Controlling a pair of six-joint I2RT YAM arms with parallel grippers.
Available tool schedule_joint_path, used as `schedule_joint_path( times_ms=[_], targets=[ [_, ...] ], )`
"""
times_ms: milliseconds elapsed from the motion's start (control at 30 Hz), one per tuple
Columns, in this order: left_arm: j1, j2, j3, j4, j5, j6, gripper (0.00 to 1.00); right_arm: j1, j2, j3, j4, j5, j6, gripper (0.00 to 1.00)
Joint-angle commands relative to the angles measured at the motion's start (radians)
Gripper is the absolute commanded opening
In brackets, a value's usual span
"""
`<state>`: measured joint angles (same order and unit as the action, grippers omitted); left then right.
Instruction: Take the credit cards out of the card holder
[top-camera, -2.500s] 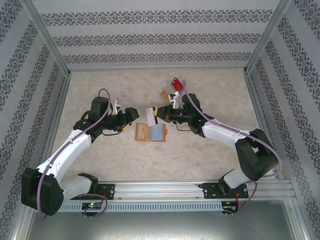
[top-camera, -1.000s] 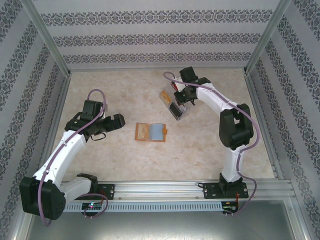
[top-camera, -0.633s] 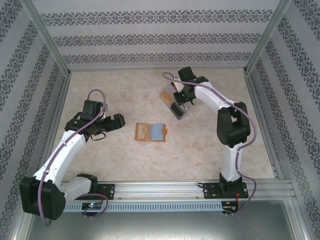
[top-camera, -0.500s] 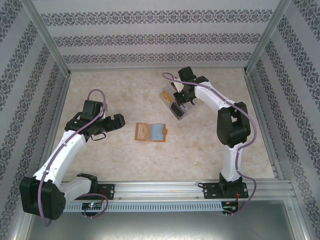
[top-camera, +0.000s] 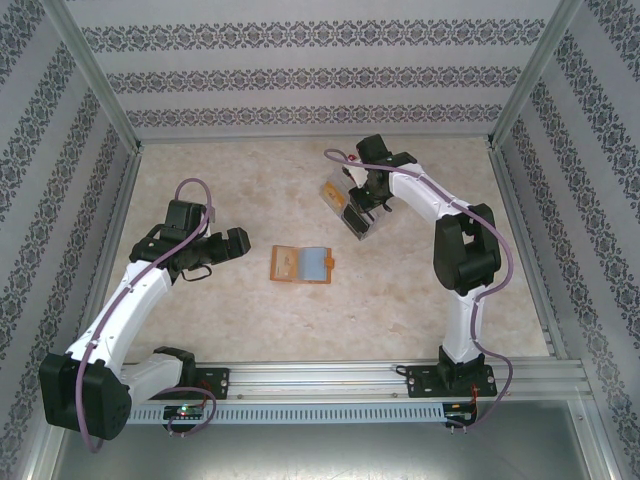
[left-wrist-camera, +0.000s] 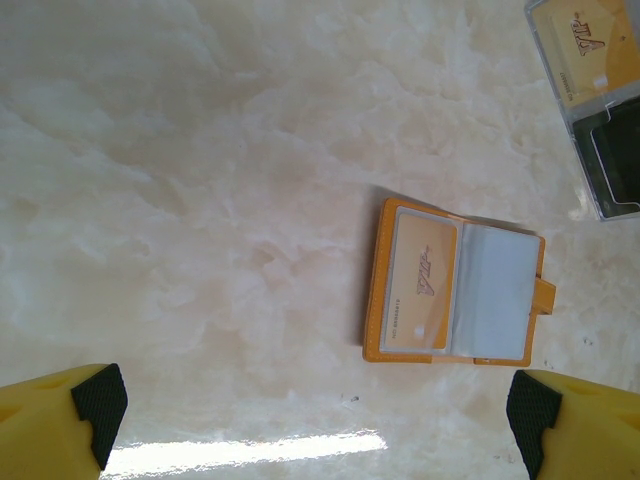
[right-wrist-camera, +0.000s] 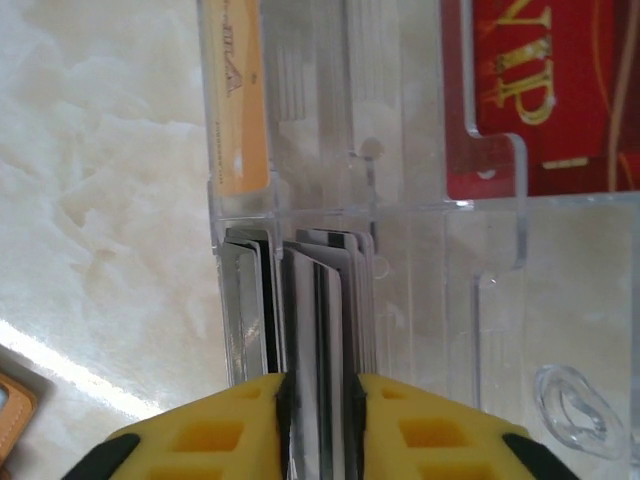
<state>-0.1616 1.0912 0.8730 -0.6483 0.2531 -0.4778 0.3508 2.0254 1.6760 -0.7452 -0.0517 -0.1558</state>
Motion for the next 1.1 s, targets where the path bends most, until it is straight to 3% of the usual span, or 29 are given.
schedule_joint_path(
  times_ms=[0,267,567,667,800,1067],
  targets=[
    [0.008,0.001,0.004,-0.031,0.003,0.021,1.0,0.004,-0.013,0.049,-0.026,0.028,0.017,0.3],
    [0.009,0.018,0.0,-0.024,0.027,0.018,1.0,0.031,-0.185,-0.046,0.007,-0.049,0.173,0.41],
    [0.008,0.122,0.006,0.018,0.172,0.014,1.0,0.216,-0.323,-0.329,0.211,-0.103,0.583,0.49],
    [0.004,0.165,0.003,0.051,0.231,-0.015,0.96,0.268,-0.314,-0.418,0.359,-0.196,0.741,0.47],
    [-0.017,0.207,-0.01,0.107,0.265,-0.063,0.89,0.317,-0.275,-0.483,0.502,-0.221,0.88,0.43],
    [-0.063,0.289,-0.018,0.233,0.281,-0.143,0.78,0.324,-0.145,-0.54,0.724,-0.366,1.066,0.3]
  ],
)
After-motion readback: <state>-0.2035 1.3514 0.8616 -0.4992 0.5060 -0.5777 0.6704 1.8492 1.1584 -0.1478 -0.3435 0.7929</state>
